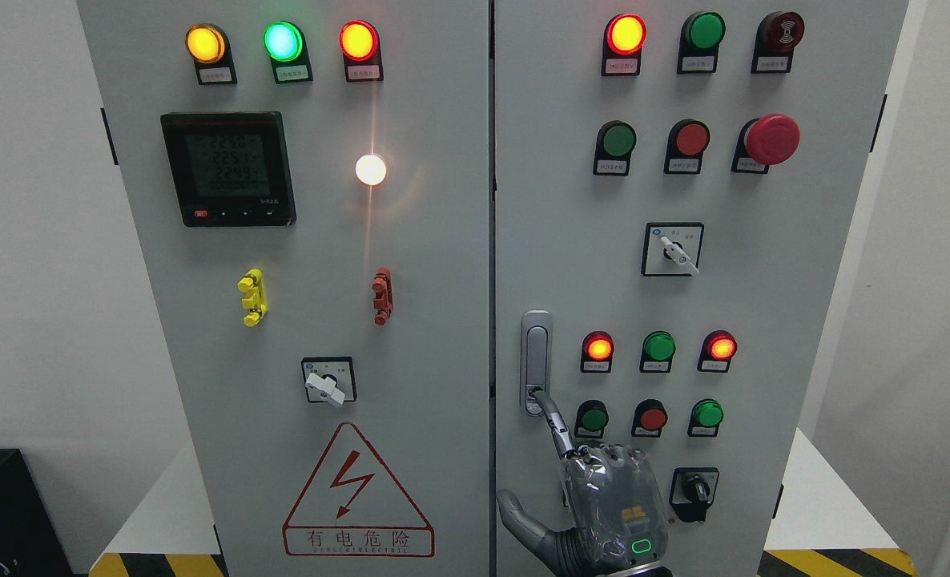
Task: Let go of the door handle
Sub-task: 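Move the right hand up beneath the silver door handle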
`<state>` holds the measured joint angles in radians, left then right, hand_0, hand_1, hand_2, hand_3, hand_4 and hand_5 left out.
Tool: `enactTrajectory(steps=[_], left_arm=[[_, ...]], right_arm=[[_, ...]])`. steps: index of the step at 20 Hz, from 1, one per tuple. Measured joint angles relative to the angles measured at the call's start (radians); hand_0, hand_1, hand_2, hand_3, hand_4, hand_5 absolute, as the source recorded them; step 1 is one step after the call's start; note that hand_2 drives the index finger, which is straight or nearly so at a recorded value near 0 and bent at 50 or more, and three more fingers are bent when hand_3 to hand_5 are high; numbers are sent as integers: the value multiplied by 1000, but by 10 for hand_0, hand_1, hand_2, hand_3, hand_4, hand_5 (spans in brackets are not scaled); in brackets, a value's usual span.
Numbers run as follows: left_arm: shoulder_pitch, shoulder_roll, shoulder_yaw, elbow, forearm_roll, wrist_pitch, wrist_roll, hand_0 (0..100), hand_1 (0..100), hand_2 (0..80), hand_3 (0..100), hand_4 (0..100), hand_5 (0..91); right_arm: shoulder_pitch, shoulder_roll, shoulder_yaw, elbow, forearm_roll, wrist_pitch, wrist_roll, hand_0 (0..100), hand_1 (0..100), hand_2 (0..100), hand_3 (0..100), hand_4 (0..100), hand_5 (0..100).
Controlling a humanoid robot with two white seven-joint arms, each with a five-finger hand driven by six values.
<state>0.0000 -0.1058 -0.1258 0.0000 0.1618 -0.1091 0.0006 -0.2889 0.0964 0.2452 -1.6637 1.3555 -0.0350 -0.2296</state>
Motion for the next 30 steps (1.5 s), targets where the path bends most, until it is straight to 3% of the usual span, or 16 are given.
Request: enactTrajectory(steps=[30], left_arm=[[0,0,0,0,0,0,0,120,556,0,0,0,0]], right_arm=[[-17,0,4,33,2,25,-2,193,272,38,1000,1000,1000]])
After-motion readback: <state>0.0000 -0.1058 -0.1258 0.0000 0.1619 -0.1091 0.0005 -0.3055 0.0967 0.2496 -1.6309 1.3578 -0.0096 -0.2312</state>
